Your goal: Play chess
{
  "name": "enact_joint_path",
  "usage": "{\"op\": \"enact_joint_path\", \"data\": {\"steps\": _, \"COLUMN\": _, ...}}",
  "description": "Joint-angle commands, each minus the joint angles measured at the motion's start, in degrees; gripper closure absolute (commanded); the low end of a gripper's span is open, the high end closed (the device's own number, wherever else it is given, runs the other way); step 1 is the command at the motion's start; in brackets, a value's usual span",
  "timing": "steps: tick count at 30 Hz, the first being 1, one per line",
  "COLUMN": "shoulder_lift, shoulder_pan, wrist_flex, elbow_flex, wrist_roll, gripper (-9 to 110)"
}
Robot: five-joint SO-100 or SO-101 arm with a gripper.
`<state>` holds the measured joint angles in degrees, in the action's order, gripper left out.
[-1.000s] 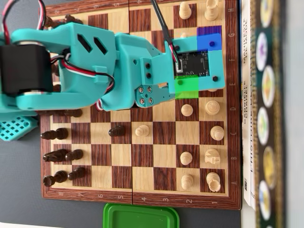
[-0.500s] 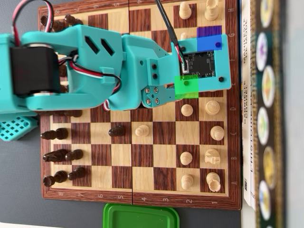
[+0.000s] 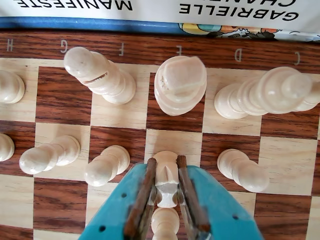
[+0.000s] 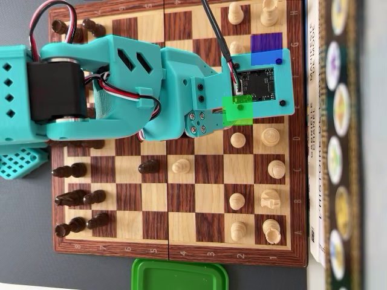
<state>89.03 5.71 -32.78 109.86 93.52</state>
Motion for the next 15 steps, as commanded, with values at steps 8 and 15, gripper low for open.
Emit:
{"op": "enact_joint_path", "data": {"steps": 8, "shoulder_lift": 0.53, "shoulder_pan": -0.26, "wrist_flex": 0.79, "elbow_flex": -1.23, "wrist_roll": 0.35, "gripper": 95}}
{"op": "enact_joint_path", "data": {"steps": 15, "shoulder_lift": 0.53, "shoulder_pan": -0.26, "wrist_flex": 0.79, "elbow_flex": -1.32, "wrist_roll": 0.35, "gripper": 90}}
